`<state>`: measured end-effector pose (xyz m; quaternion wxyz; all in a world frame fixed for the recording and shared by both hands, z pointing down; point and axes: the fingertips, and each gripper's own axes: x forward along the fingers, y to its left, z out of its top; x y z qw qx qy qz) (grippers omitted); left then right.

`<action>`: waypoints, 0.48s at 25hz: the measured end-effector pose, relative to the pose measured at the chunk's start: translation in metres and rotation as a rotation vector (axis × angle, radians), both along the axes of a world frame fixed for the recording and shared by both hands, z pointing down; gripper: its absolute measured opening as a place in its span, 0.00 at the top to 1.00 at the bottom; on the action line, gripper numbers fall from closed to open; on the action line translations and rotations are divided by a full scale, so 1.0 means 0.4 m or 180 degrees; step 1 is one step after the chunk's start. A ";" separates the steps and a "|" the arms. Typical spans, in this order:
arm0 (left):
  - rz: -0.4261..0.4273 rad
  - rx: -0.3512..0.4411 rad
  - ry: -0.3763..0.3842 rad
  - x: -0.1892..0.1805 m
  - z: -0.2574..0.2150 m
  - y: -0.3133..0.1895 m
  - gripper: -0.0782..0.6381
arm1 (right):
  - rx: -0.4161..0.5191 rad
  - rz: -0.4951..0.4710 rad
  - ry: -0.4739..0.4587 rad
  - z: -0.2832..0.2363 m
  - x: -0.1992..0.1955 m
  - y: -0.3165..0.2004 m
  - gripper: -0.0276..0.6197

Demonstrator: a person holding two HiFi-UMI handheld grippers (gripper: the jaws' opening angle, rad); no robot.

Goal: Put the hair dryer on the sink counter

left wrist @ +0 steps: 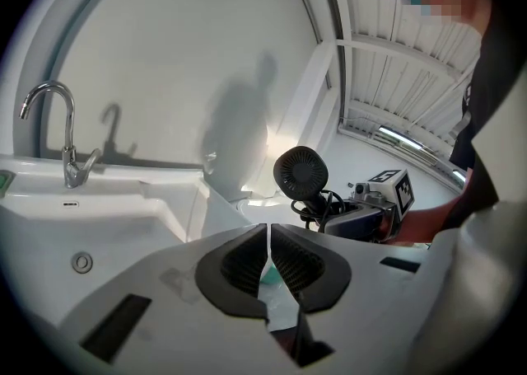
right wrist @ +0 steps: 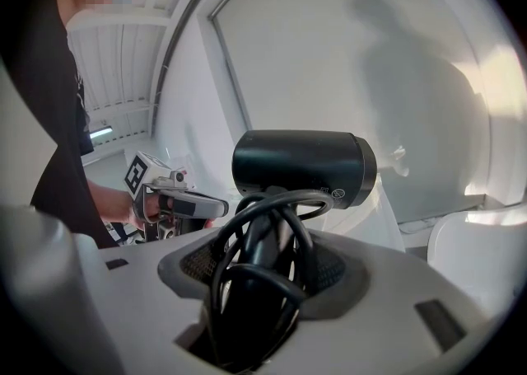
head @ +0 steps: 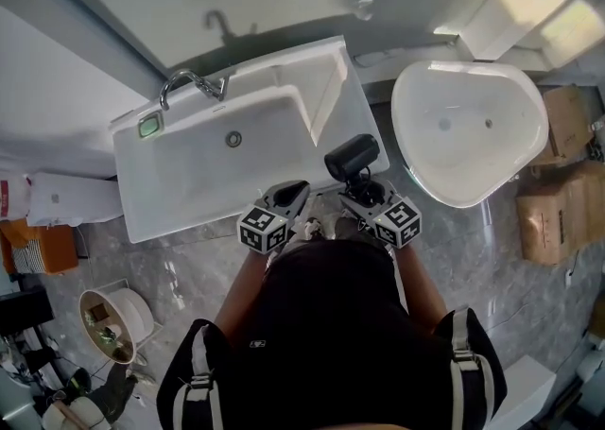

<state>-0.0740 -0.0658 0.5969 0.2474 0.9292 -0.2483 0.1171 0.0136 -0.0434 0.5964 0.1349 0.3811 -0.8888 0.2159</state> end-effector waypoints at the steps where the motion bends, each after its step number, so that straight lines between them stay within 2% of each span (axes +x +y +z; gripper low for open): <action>1: -0.0026 -0.0008 -0.0006 0.001 0.002 -0.004 0.86 | -0.0005 -0.0019 -0.0004 0.000 0.002 -0.007 0.48; 12: -0.0390 0.0001 -0.0056 0.022 -0.021 -0.065 0.86 | 0.0015 -0.0329 0.0043 -0.005 0.055 -0.117 0.48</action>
